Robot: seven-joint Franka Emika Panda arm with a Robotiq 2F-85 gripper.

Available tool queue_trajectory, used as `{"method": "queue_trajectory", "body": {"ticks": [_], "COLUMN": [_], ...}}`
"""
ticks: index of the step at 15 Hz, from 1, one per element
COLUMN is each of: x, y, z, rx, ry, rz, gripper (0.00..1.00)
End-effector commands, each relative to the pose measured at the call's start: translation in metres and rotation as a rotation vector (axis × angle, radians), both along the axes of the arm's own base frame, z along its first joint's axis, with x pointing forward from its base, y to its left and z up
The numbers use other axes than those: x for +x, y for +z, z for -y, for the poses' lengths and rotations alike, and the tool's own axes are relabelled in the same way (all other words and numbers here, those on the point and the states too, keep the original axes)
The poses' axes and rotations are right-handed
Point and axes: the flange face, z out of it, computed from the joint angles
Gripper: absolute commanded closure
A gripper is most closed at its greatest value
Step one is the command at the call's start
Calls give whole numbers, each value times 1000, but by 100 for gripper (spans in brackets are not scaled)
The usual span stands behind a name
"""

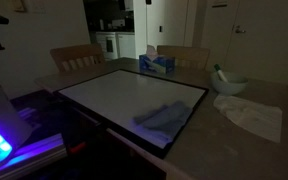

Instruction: Use the cloth to wipe the whiteboard on the table

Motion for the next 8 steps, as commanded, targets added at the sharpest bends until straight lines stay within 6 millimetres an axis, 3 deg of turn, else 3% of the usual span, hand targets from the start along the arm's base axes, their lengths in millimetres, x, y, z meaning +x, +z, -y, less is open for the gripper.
{"method": "queue_trajectory", "body": {"ticks": [1, 8], "x": [0, -11], "y": [1, -14], "z": [0, 21], "rx": [0, 37], "ry": [0, -5], "rz": [-1, 1], "gripper": [0, 0]}}
